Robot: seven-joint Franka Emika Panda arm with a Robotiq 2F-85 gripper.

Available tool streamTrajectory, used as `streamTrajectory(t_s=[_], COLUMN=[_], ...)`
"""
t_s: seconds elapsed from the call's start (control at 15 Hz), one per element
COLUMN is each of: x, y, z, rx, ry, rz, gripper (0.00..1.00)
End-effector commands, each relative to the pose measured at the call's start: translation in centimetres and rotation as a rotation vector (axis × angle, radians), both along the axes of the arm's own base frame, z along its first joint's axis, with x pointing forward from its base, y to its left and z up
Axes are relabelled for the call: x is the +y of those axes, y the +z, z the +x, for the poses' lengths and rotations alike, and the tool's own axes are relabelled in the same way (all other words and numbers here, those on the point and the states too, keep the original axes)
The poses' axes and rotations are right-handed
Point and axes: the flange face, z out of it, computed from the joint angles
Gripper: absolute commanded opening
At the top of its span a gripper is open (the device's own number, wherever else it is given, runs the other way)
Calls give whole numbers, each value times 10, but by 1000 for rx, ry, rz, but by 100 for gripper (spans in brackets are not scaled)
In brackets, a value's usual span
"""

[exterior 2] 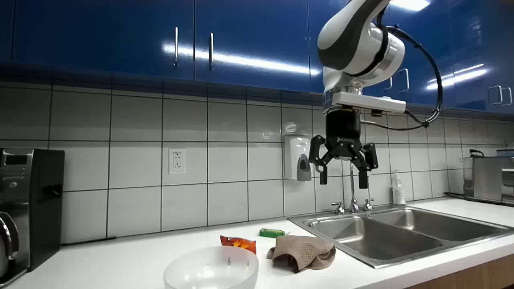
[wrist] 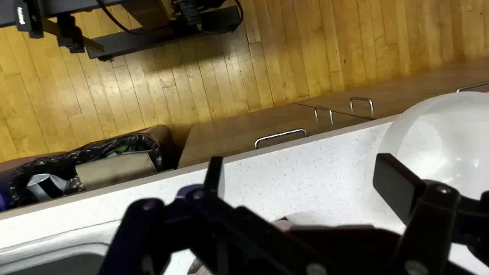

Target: Put the grey towel in the bowl.

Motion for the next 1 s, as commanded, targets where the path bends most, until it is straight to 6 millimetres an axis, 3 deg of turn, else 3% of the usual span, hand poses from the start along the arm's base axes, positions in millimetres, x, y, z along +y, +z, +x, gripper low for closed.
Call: streamTrajectory(t_s=[0.0,0.53,0.93], x=[0,0,32], y=[0,0,-11], z=[0,0,0], rx=[1,2,-252], ry=[0,0,176], rz=[0,0,-122], gripper=[100,100,100])
